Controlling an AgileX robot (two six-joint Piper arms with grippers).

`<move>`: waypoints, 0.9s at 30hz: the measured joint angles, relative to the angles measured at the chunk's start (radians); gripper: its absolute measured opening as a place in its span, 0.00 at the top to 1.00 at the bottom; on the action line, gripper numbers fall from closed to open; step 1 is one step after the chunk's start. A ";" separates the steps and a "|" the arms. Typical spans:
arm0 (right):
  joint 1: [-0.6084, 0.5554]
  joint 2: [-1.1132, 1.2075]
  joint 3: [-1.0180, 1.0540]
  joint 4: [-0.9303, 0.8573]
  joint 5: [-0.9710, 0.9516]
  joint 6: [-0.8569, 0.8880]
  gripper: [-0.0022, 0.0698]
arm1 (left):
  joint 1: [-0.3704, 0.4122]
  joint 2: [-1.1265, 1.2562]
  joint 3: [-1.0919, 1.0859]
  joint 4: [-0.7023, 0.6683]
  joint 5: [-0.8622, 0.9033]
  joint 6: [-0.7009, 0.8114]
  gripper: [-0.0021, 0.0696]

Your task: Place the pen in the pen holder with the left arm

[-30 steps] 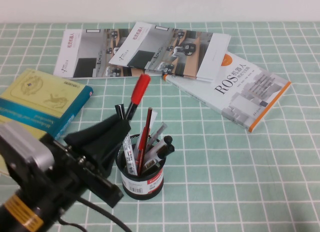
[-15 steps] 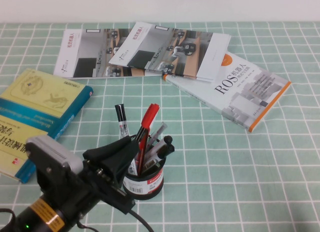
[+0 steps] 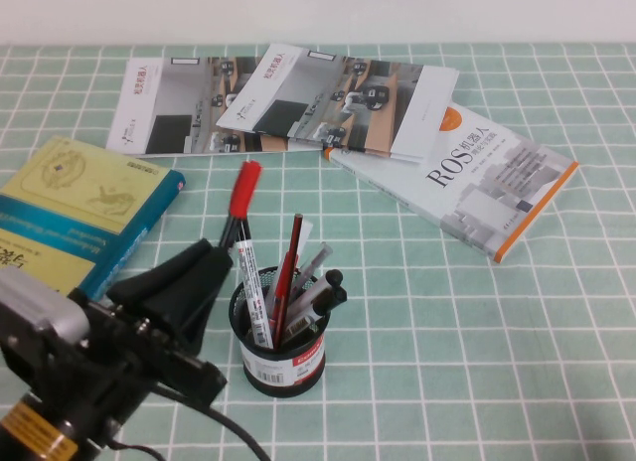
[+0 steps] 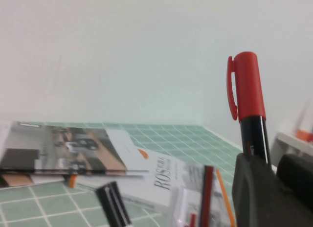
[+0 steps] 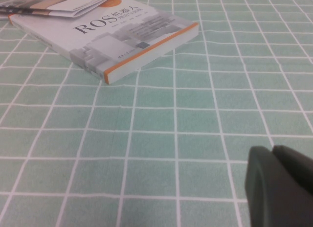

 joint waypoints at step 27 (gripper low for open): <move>0.000 0.000 0.000 0.000 0.000 0.000 1.00 | 0.073 -0.001 -0.264 0.239 0.255 -0.100 0.91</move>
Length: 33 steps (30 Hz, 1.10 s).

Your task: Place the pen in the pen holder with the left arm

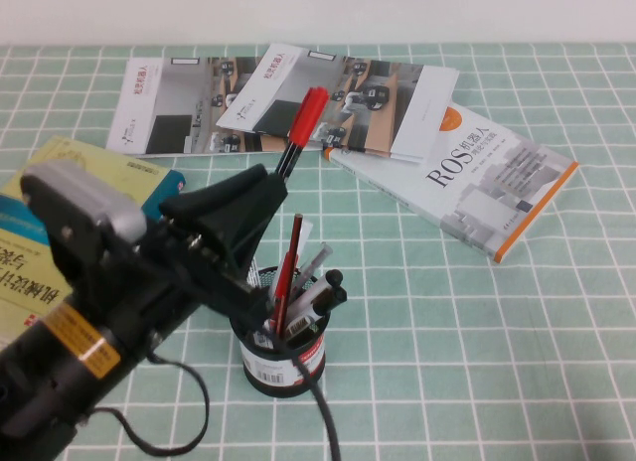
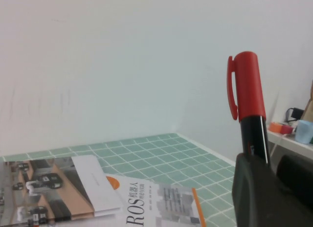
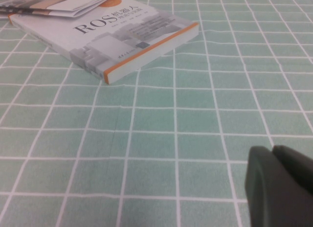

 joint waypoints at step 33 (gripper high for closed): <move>0.000 0.000 0.000 0.000 0.000 0.000 1.00 | 0.063 0.059 0.111 -0.253 -0.150 0.112 0.91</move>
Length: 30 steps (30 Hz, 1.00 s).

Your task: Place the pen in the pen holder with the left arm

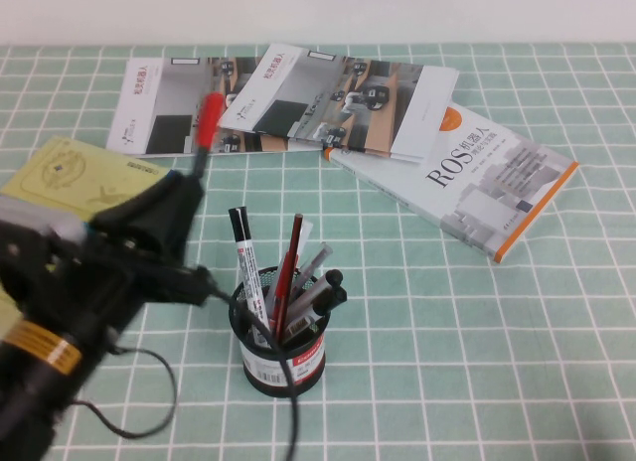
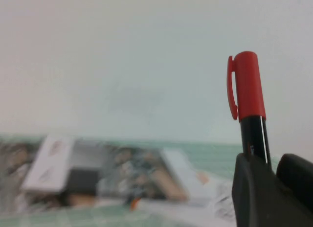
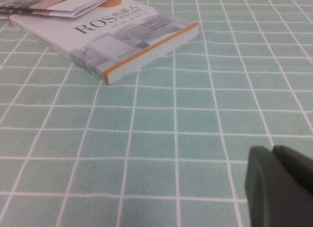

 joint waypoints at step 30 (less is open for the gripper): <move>0.000 0.000 0.000 0.000 0.000 0.000 1.00 | 0.216 0.137 -0.538 0.102 1.212 0.066 0.91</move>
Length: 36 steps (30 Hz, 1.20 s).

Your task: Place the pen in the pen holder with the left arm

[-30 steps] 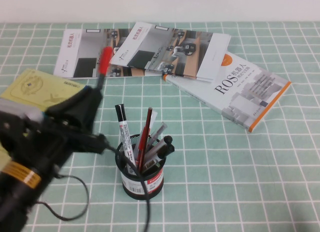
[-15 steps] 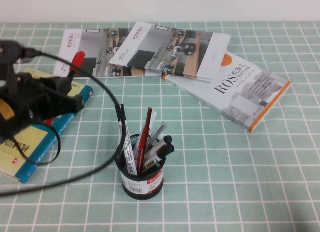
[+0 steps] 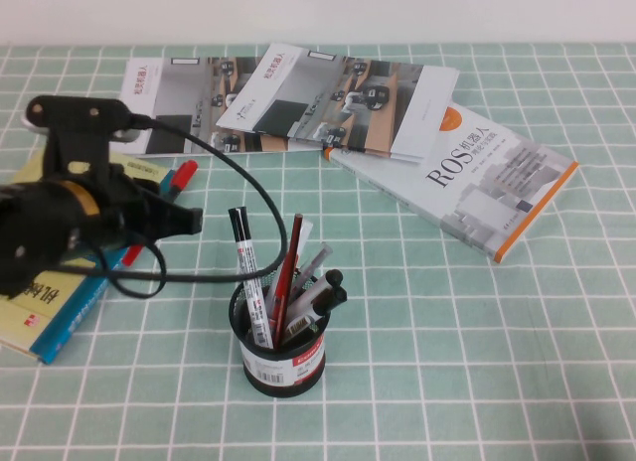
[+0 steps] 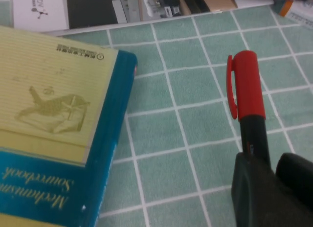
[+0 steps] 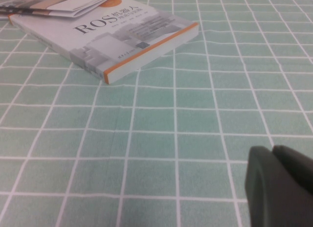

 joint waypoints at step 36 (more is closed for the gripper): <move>0.000 0.000 0.000 0.000 0.000 0.000 1.00 | 0.012 0.362 -0.268 -0.012 0.108 0.083 0.91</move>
